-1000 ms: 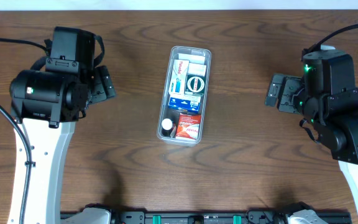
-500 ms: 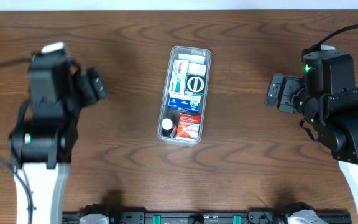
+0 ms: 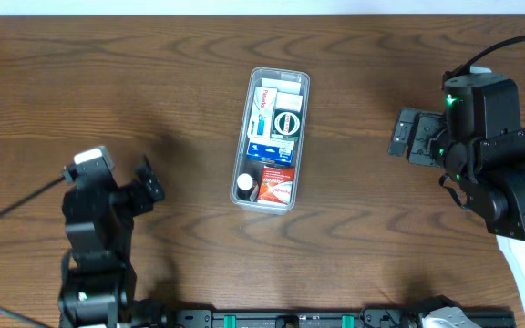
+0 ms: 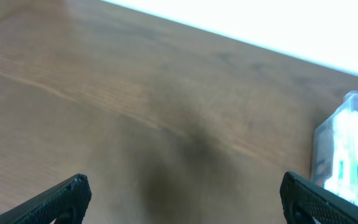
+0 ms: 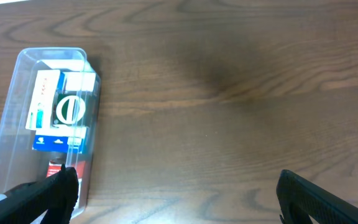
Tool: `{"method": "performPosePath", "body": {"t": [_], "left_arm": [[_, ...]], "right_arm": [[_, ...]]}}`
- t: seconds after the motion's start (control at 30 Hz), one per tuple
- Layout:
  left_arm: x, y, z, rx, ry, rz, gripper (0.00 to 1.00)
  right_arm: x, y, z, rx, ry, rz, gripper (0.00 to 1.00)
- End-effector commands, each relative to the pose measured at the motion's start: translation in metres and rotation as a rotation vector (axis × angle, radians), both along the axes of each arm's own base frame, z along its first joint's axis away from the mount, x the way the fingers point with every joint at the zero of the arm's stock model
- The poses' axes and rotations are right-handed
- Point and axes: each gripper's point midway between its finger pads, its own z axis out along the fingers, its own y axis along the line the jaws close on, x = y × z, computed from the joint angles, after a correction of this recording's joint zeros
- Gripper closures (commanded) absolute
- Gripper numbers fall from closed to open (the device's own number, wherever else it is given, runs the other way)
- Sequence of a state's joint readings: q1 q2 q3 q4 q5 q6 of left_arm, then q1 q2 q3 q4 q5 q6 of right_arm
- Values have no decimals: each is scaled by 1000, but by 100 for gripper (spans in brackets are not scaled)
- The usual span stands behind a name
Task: Pack container
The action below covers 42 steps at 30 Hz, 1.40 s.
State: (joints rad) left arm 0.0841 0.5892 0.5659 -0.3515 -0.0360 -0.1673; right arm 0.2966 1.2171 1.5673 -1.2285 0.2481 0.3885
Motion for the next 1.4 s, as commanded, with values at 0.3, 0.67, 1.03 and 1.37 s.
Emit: {"method": "performPosePath", "body": {"t": [0.3,0.67,1.03,1.37], "left_arm": [[-36,-6,-27,-21,-236,-3,2],[-39,-7,-39,-18,-261,-7,2],[-37,-7,-75,-26,-186,-6,2],[-36,-7,-81,-27,-171,-6,2]], "right_arm": [[1,-6,1,-20,-4,-15,1],[1,-6,1,-20,-4,-15,1],[1,-6,1,-20,-4,-15,1],[1,-6,1,-20,-4,-15,1]]}}
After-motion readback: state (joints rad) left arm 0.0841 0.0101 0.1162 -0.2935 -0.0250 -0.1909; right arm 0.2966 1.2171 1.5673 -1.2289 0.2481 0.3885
